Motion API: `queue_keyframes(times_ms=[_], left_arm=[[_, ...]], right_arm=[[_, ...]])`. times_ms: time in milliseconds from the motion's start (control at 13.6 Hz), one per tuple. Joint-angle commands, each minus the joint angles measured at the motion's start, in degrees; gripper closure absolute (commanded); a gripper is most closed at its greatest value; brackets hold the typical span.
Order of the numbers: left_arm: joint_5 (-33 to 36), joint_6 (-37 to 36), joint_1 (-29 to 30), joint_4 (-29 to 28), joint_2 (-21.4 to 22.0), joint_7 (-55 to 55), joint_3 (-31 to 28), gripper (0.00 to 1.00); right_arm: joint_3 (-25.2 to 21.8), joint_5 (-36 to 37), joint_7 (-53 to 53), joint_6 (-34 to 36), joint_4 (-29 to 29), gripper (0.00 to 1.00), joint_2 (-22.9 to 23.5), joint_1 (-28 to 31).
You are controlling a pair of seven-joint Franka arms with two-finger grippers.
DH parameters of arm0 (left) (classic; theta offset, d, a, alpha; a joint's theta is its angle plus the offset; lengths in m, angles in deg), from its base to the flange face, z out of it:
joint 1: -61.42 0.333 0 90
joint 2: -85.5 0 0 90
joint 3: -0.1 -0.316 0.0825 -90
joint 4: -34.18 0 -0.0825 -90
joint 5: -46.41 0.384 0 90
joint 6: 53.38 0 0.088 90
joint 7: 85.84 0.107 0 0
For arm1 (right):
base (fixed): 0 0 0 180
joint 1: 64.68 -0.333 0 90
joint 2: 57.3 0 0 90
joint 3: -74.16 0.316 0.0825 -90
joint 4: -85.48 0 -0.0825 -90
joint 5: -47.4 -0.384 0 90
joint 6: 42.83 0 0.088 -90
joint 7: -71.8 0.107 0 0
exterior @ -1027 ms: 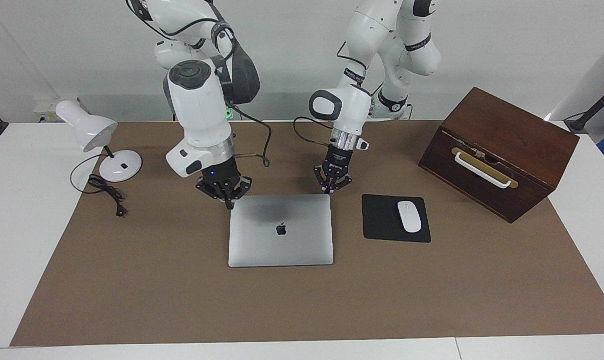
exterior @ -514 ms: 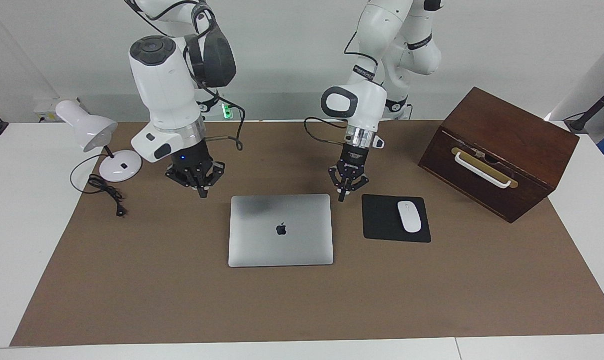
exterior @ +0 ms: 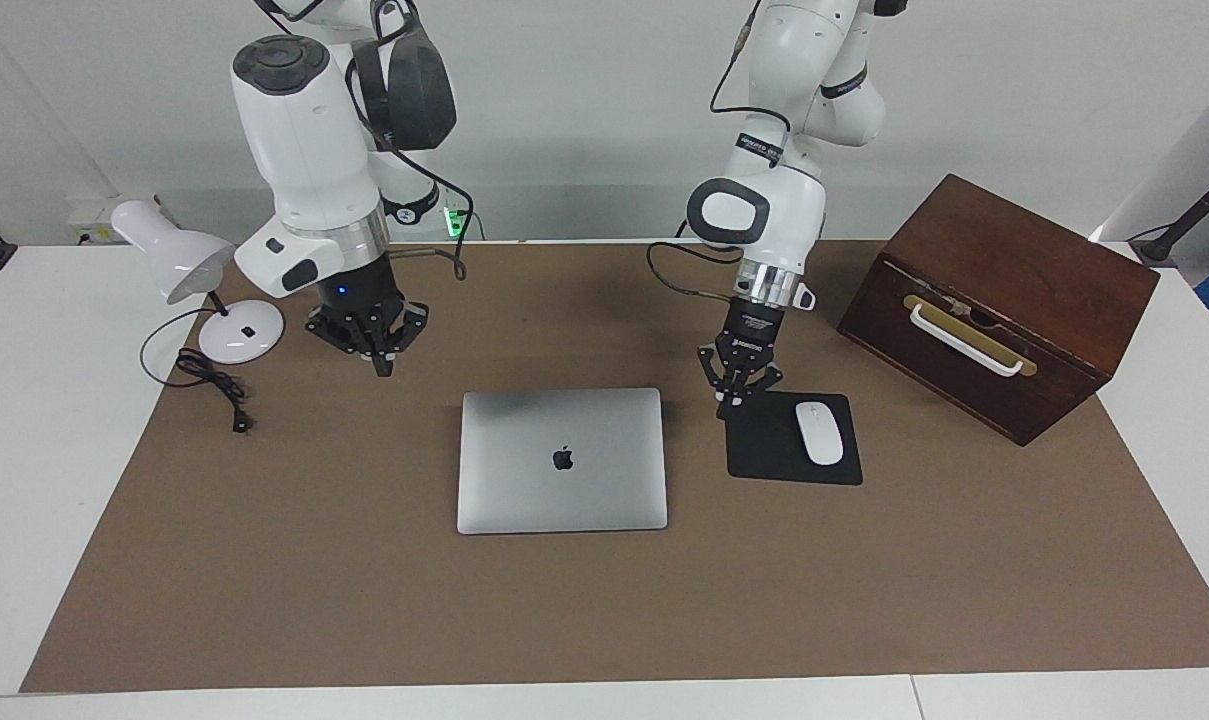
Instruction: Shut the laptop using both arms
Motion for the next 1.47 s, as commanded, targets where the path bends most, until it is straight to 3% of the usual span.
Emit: queue_keyframes(times_ms=[0,367,514,807,1101,1174,1321,1394], left_arm=[[0.3,-4.7,4.7,1.8,0.6,4.3,0.3,1.0],[1.5,-10.6,10.1,3.1,0.6,15.4,0.0,1.0],[5.3,-11.9,12.1,4.1,0.3,18.4,0.0,1.0],[18.6,-21.7,19.0,6.8,-0.3,19.0,-0.2,1.0],[34.7,-24.8,22.0,9.5,-2.0,19.3,-0.2,1.0],[42.4,-27.0,23.1,10.8,-2.7,19.4,-0.2,1.0],[52.8,-33.2,26.0,13.3,-2.8,19.5,-0.1,1.0],[55.5,-36.6,27.4,14.9,-3.0,19.5,-0.2,1.0]], right_arm=[[0.6,0.3,-1.3,1.3,0.5,1.0,-1.3,1.0],[0.6,0.1,-1.4,1.5,0.5,1.0,-1.9,2.1],[0.6,-0.1,-1.8,1.6,0.4,1.0,-2.1,2.7],[0.6,-0.6,-1.8,2.9,0.5,1.0,-3.0,3.7],[0.6,-0.7,-1.8,3.7,0.4,0.73,-3.9,4.5],[0.6,-0.7,-1.8,3.7,0.5,0.54,-3.9,4.5],[0.6,-0.6,-1.8,4.1,0.5,0.0,-4.0,4.5],[0.6,-0.7,-1.8,4.2,0.5,0.0,-4.1,4.5]])
